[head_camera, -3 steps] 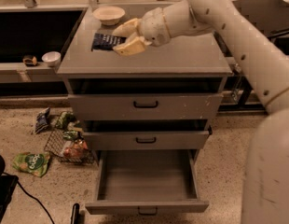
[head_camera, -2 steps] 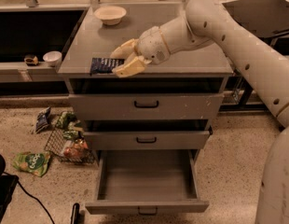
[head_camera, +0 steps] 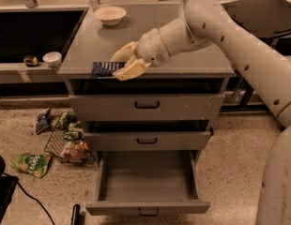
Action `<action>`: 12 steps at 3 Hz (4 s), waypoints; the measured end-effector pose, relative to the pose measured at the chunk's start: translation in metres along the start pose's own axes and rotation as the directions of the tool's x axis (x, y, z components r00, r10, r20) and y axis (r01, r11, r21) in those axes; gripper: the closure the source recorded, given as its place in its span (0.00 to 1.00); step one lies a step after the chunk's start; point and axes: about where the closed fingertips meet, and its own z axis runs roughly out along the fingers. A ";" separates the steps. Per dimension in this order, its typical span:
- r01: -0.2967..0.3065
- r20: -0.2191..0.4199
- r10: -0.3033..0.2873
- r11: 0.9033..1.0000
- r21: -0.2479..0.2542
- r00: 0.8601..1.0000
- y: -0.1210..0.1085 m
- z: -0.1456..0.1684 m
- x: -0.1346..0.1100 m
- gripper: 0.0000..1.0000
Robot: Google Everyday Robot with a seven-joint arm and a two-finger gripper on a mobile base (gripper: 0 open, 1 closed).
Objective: Place rxbar blueberry into bottom drawer
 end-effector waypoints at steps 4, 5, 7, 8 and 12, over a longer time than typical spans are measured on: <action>-0.185 -0.247 0.148 0.974 -0.133 0.958 0.113 0.083 0.126 1.00; -0.185 -0.247 0.148 0.974 -0.133 0.958 0.113 0.083 0.126 1.00; -0.282 -0.351 0.238 0.956 -0.082 0.906 0.130 0.103 0.206 1.00; -0.328 -0.354 0.298 0.944 -0.027 0.886 0.140 0.102 0.243 1.00; -0.526 -0.173 0.509 0.848 -0.067 0.843 0.198 0.147 0.354 1.00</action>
Offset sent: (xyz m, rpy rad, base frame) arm -0.0757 -0.0148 -0.1271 -0.3338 0.0623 0.0090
